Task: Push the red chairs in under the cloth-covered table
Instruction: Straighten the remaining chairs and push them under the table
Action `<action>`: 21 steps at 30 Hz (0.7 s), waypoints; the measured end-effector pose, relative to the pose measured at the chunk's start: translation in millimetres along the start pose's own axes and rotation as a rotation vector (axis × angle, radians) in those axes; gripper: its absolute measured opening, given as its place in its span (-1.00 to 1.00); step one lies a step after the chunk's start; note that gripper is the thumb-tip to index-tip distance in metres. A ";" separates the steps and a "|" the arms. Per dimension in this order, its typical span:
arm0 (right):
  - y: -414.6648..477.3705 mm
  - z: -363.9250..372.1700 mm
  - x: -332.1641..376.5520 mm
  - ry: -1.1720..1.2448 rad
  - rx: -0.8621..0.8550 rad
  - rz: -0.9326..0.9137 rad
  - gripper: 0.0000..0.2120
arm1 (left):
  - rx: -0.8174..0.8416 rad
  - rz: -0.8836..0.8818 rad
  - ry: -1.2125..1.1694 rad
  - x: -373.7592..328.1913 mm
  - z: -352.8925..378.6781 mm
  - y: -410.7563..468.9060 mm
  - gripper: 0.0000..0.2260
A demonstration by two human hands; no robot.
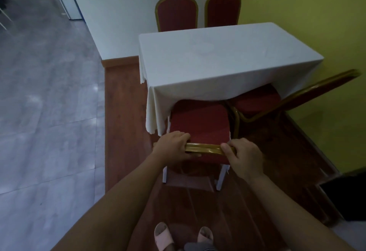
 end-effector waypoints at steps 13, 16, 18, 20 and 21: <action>48.4 9.1 -40.1 0.013 -0.074 0.076 -0.50 | -0.169 -0.022 0.024 3.2 8.6 39.8 -0.51; 66.6 2.6 -75.7 0.002 -0.074 0.063 -0.46 | -0.222 -0.042 0.034 -16.3 13.4 63.8 -0.48; 78.5 -0.6 -89.6 0.013 -0.082 0.058 -0.47 | -0.245 -0.035 0.044 -23.9 15.6 77.3 -0.49; 88.3 -0.2 -96.2 0.014 -0.085 0.052 -0.48 | -0.235 -0.037 0.043 -25.2 18.0 87.8 -0.50; 90.8 1.5 -97.7 0.018 -0.077 0.050 -0.49 | -0.227 -0.044 0.044 -24.2 20.0 90.7 -0.51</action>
Point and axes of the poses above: each hand's wrist, its own y-axis towards the middle knuckle, its own z-axis out of the palm, x = y × z, the point moved 8 cm from there along y, towards the middle knuckle, and after that the axes turned 14 degrees about z, right-handed, at the moved point
